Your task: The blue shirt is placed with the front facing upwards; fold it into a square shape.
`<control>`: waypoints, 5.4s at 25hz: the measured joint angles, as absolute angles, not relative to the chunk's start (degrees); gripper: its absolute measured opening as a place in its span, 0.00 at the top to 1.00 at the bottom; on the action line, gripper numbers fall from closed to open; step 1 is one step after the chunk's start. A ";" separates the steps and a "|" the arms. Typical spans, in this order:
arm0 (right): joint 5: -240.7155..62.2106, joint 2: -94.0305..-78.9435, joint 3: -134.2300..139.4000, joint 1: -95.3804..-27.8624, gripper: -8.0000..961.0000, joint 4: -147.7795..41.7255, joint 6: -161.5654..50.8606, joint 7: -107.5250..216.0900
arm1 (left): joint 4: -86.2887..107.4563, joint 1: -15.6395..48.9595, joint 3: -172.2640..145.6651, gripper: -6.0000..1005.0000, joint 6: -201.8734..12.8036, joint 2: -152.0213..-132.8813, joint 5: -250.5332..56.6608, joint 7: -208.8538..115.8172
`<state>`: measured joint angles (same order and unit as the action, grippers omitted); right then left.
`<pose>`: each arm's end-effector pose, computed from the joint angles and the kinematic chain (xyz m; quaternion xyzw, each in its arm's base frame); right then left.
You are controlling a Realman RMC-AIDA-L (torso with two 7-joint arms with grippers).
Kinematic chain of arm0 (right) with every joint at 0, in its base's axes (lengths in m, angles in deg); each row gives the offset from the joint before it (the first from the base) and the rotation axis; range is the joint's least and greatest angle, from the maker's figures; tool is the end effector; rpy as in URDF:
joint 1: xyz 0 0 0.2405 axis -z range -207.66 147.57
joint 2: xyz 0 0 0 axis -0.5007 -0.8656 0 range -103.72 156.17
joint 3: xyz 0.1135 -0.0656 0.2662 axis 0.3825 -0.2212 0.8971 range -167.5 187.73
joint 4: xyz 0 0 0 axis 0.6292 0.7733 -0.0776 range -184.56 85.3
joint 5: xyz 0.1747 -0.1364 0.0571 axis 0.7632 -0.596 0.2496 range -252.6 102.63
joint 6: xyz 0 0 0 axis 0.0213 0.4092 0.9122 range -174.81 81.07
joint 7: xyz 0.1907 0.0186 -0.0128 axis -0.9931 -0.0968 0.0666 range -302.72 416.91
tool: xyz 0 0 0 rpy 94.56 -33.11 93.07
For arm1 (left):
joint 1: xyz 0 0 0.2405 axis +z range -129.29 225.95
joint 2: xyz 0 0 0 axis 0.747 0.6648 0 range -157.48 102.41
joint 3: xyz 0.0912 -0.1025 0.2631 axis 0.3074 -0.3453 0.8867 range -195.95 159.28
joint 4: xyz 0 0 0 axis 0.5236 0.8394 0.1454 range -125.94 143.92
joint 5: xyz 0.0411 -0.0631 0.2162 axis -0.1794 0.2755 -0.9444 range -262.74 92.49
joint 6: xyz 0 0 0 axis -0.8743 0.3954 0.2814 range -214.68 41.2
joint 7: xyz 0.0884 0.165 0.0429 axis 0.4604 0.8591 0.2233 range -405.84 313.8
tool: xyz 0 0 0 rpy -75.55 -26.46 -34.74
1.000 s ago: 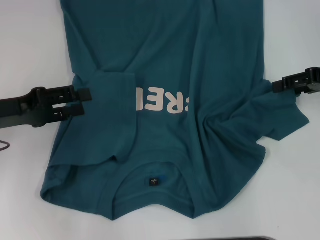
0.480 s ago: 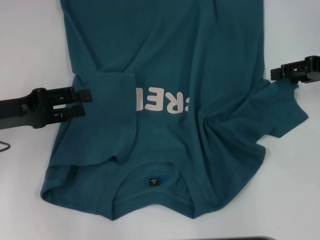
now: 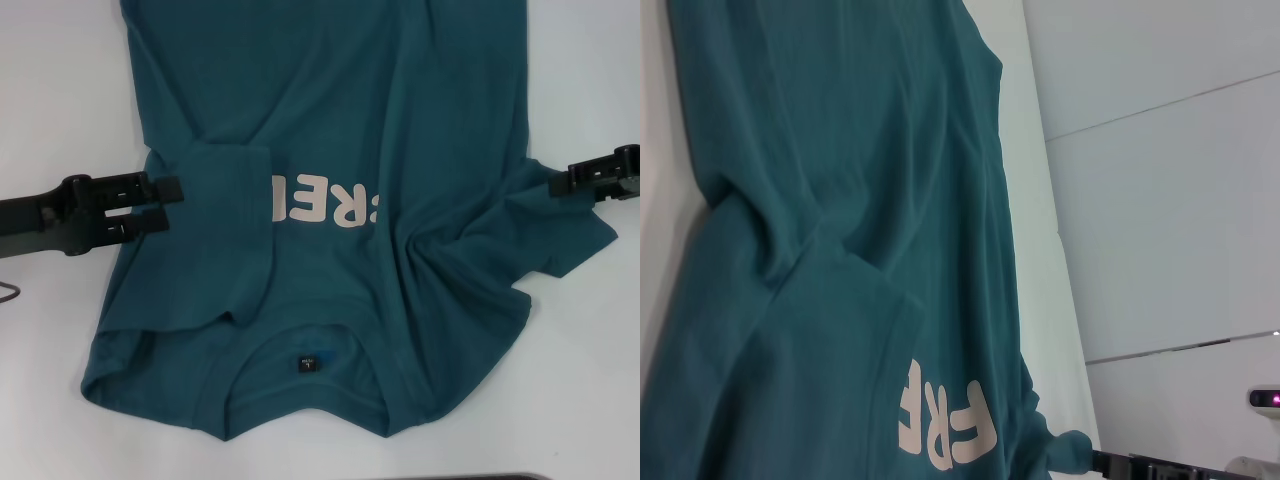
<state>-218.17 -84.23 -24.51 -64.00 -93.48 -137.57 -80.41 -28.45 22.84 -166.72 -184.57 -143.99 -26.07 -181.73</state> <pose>0.3649 0.3915 0.0168 -0.7649 0.6290 0.0453 0.1315 -0.3291 0.3374 -0.0317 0.6959 0.6676 0.2642 0.0125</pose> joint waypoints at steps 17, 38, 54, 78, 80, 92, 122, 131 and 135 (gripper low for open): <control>-218.58 -85.61 -24.60 -64.40 0.46 -93.31 -136.00 -80.36 | -28.45 22.92 -166.78 0.31 -184.68 -143.99 -26.06 -181.72; -221.69 -84.11 -23.85 -65.17 0.98 -100.24 -148.46 -83.52 | -28.45 23.66 -166.96 0.31 -184.83 -143.83 -25.78 -181.80; -229.62 -83.07 -23.76 -64.76 0.98 -103.53 -148.30 -87.32 | -28.72 24.27 -167.05 0.31 -185.07 -143.54 -25.62 -182.34; -227.43 -83.79 -24.80 -66.32 0.98 -106.83 -151.58 -89.56 | -28.59 24.34 -167.04 0.31 -184.55 -143.55 -25.62 -182.26; -225.88 -84.02 -25.39 -67.03 0.98 -106.75 -153.24 -89.21 | -28.63 24.34 -167.04 0.31 -184.56 -143.55 -25.62 -182.26; -225.59 -85.37 -27.50 -73.94 0.98 -99.13 -152.60 -87.96 | -28.98 24.85 -168.68 0.31 -184.63 -143.29 -25.62 -182.26; -218.75 -86.48 -26.50 -73.76 0.97 -93.09 -134.69 -93.10 | -28.66 24.42 -169.16 0.31 -184.47 -142.82 -25.53 -182.34; -218.83 -86.13 -26.83 -73.83 0.97 -89.79 -132.20 -93.18 | -28.60 24.42 -169.24 0.31 -184.42 -142.85 -25.53 -182.34; -218.76 -85.92 -26.52 -73.82 0.96 -89.16 -132.04 -93.05 | -28.60 24.42 -169.24 0.31 -184.36 -142.85 -25.53 -182.34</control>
